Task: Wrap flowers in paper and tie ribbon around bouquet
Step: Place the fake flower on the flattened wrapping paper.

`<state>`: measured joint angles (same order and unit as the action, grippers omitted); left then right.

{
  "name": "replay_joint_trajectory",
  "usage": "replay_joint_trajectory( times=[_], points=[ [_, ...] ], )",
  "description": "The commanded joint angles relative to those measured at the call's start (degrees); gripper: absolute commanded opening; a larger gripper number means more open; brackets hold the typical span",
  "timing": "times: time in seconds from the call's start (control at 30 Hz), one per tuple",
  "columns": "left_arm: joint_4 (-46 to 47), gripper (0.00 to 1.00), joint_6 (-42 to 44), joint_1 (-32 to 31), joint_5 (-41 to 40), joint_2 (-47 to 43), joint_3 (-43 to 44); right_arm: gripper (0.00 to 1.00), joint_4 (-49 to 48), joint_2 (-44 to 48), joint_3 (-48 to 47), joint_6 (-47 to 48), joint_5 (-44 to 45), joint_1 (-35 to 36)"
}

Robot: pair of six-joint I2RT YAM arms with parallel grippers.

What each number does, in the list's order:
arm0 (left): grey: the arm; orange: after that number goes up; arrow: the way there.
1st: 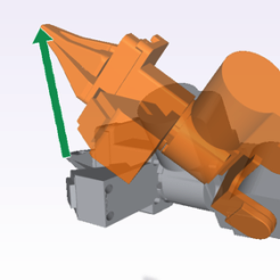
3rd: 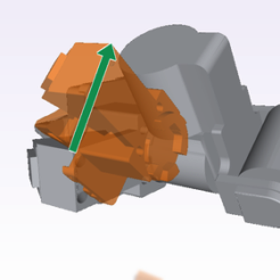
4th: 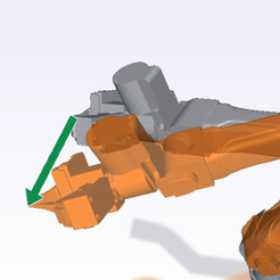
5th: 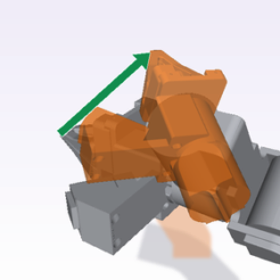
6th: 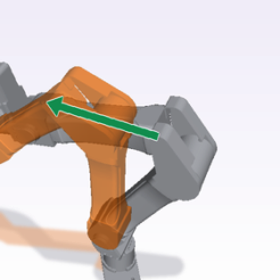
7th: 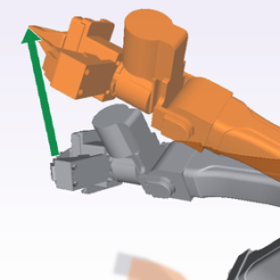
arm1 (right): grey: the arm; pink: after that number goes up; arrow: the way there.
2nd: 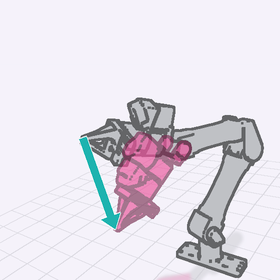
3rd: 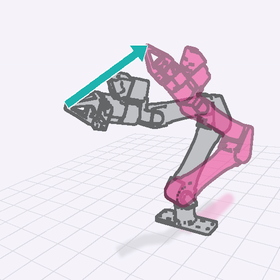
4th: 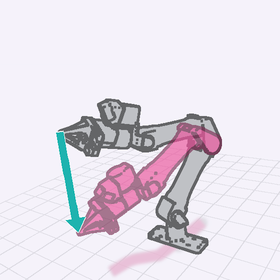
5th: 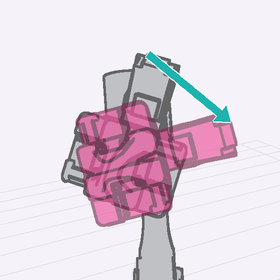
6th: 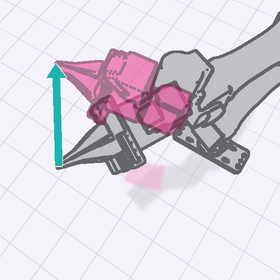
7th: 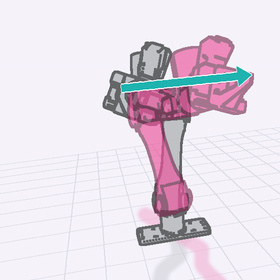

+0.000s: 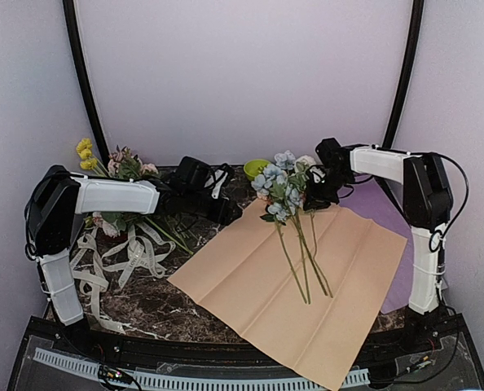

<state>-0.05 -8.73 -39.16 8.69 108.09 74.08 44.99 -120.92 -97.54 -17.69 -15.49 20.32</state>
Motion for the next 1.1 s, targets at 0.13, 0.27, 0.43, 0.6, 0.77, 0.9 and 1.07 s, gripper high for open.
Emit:
replay_joint_trajectory(
  times=[0.13,0.27,0.43,0.6,0.77,0.9,1.07],
  points=[
    [-1.4,0.7,2.0,0.6,-2.0,-1.6,-0.2,0.31,-2.4,-2.3,-2.5,-1.2,2.2,-0.9],
    [-1.6,0.7,2.9,0.6,-2.9,-1.9,-0.2,0.37,-2.4,0.0,-1.6,0.2,4.4,-0.9],
    [-1.7,0.7,3.3,0.7,-3.3,-2.0,0.0,0.45,-0.9,3.8,-0.7,2.6,6.9,-0.9],
    [-1.7,0.7,3.8,0.7,-4.7,-2.9,-0.4,0.46,1.5,7.4,2.2,2.9,15.5,-0.3],
    [-1.4,0.7,4.7,1.8,-6.1,-4.6,-1.4,0.47,3.7,12.0,6.6,4.3,25.8,3.7],
    [-3.6,0.7,7.1,4.4,-8.3,-5.5,-0.6,0.47,-0.1,17.3,12.0,4.8,20.9,6.7],
    [-12.5,0.74,9.7,11.9,-9.9,-5.3,4.0,0.47,-0.4,19.0,14.6,3.5,21.2,9.1]
  ],
)
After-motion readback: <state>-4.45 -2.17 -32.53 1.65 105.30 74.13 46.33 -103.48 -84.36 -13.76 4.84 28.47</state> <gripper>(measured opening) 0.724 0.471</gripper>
